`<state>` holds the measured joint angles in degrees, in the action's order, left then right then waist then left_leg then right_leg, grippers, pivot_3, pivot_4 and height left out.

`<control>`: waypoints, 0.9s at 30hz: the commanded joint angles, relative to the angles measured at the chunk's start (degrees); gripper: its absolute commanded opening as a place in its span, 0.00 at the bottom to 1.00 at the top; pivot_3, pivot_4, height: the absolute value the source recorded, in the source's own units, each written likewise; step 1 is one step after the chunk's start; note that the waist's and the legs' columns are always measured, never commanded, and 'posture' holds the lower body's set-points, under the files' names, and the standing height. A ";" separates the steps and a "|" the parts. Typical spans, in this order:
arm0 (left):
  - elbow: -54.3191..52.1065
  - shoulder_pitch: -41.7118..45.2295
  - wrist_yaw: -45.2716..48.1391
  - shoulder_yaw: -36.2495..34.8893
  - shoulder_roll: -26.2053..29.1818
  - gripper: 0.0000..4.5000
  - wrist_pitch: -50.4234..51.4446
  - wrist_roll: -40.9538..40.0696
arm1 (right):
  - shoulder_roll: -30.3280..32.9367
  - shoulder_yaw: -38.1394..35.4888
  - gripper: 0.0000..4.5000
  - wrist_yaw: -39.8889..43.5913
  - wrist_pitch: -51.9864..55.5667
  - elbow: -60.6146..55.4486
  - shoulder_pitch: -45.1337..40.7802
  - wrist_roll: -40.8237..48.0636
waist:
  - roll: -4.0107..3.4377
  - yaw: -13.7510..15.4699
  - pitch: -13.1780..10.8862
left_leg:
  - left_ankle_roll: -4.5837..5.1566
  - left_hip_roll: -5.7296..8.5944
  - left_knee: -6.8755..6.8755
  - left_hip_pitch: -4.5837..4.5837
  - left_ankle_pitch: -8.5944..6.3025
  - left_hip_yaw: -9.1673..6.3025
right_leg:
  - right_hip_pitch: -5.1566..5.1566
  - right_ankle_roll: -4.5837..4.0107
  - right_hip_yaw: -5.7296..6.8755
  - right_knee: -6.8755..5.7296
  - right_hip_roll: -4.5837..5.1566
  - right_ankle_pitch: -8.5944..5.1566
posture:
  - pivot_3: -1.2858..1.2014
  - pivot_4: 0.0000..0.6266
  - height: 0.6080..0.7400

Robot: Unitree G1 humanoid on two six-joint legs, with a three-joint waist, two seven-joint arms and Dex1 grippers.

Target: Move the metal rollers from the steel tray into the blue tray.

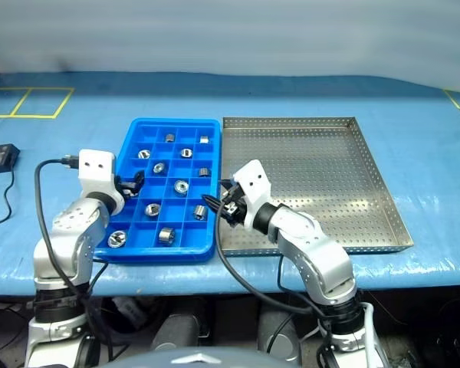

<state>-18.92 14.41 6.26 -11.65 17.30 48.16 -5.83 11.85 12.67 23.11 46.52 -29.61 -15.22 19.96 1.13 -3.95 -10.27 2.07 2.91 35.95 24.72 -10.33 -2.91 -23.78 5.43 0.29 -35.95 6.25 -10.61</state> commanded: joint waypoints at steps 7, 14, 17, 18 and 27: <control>-7.63 -1.18 15.76 5.42 1.96 0.97 -11.90 -9.14 | 6.82 -1.31 0.60 -0.62 -5.57 0.38 -1.18 -6.18 | 0.00 0.07 0.01 | -0.08 -0.10 0.06 0.01 0.04 0.07 | 0.03 -0.43 0.00 0.04 -0.08 -0.13 | 0.45 0.24 1.00; -5.54 -3.55 26.39 15.39 7.47 0.99 -18.07 -8.39 | 16.77 -3.28 0.60 6.29 -7.59 1.36 0.15 -6.29 | -0.09 -0.71 0.06 | 0.12 -0.48 0.04 0.02 0.15 0.35 | 0.15 -0.61 -0.04 0.04 -0.27 -0.17 | 0.44 0.24 1.00; -4.48 -4.11 28.73 18.07 8.30 1.00 -19.74 -7.92 | 20.00 -4.00 0.72 8.94 -9.08 1.92 1.81 -6.50 | -0.14 -0.78 0.08 | 0.17 -0.59 0.03 0.00 0.19 0.35 | 0.14 -0.64 -0.04 0.02 -0.38 -0.23 | 0.43 0.24 1.00; -4.58 -4.36 29.02 18.32 8.24 1.00 -19.87 -8.24 | 20.20 -4.36 0.80 9.16 -9.52 1.92 2.17 -6.20 | -0.14 -0.81 0.08 | 0.17 -0.59 0.03 0.00 0.19 0.36 | 0.14 -0.64 -0.04 0.02 -0.38 -0.23 | 0.43 0.24 1.00; -6.31 -5.26 28.79 17.77 8.67 1.00 -19.08 -8.75 | 17.94 -6.09 0.99 8.32 -10.06 3.74 2.46 -5.31 | -0.14 -0.96 0.08 | 0.17 -0.60 0.06 0.01 0.19 0.40 | 0.12 -0.61 -0.10 0.03 -0.37 -0.24 | 0.43 0.24 1.00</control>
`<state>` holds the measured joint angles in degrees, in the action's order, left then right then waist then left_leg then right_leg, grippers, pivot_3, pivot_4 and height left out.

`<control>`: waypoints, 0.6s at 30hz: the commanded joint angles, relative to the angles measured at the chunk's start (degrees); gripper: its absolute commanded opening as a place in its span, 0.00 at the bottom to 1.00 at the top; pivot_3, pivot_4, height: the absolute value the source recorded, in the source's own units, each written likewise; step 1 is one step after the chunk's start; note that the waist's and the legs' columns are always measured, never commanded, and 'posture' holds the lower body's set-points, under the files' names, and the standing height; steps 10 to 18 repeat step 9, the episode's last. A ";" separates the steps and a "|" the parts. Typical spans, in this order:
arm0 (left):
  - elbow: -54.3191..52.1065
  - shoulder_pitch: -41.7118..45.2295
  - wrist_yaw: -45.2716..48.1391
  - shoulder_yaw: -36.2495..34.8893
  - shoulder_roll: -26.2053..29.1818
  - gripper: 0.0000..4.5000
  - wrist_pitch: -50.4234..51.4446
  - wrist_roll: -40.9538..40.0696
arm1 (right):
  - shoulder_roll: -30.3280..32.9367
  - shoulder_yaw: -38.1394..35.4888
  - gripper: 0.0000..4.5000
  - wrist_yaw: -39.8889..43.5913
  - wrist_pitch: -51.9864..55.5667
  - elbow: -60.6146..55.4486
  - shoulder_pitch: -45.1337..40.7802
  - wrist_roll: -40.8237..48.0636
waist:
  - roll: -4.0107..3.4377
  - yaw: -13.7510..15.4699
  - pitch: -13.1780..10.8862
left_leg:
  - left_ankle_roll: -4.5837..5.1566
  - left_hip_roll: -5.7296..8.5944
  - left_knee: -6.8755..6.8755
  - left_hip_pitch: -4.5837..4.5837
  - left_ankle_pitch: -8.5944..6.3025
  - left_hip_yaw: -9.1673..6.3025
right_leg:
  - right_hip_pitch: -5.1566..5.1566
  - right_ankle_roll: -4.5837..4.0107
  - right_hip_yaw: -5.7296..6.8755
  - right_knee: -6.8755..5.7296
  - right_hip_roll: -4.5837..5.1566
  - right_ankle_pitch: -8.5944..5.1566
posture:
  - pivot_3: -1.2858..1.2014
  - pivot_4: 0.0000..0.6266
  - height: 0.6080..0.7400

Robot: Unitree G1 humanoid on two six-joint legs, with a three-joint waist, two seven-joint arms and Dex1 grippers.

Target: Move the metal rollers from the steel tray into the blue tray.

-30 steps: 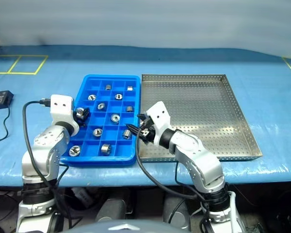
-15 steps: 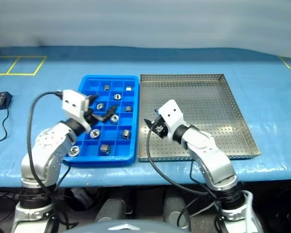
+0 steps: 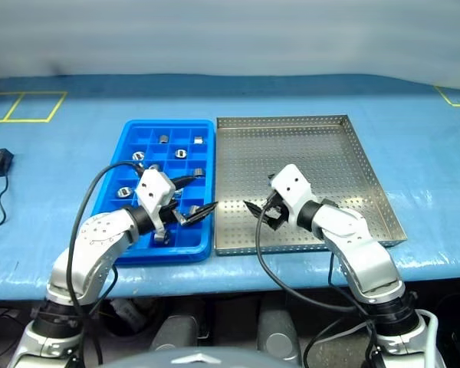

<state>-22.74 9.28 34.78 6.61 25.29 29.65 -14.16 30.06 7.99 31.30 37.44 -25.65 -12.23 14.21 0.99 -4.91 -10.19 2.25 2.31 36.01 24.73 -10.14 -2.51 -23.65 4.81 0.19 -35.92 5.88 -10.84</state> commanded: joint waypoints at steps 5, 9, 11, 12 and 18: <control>-2.71 -0.31 0.17 -0.07 0.82 1.00 -0.62 -0.18 | -0.63 -1.21 0.99 0.28 -1.37 0.47 -0.89 0.08 | 0.00 0.04 0.00 | 0.00 0.00 -0.01 0.01 0.00 -0.01 | -0.01 0.00 0.00 0.00 0.00 0.00 | 0.43 0.24 1.00; -2.88 -0.53 0.18 0.20 0.91 1.00 -0.57 -0.20 | -1.14 -1.06 0.99 -0.09 -1.29 0.41 -0.87 -0.10 | 0.00 0.03 0.00 | -0.01 0.00 0.00 0.00 0.00 0.00 | -0.01 0.00 0.00 0.00 0.00 0.00 | 0.43 0.24 1.00; -2.88 -0.53 0.18 0.20 0.91 1.00 -0.57 -0.20 | -1.14 -1.06 0.99 -0.09 -1.29 0.41 -0.87 -0.10 | 0.00 0.03 0.00 | -0.01 0.00 0.00 0.00 0.00 0.00 | -0.01 0.00 0.00 0.00 0.00 0.00 | 0.43 0.24 1.00; -2.88 -0.53 0.18 0.20 0.91 1.00 -0.57 -0.20 | -1.14 -1.06 0.99 -0.09 -1.29 0.41 -0.87 -0.10 | 0.00 0.03 0.00 | -0.01 0.00 0.00 0.00 0.00 0.00 | -0.01 0.00 0.00 0.00 0.00 0.00 | 0.43 0.24 1.00; -2.88 -0.53 0.18 0.20 0.91 1.00 -0.57 -0.20 | -1.14 -1.06 0.99 -0.09 -1.29 0.41 -0.87 -0.10 | 0.00 0.03 0.00 | -0.01 0.00 0.00 0.00 0.00 0.00 | -0.01 0.00 0.00 0.00 0.00 0.00 | 0.43 0.24 1.00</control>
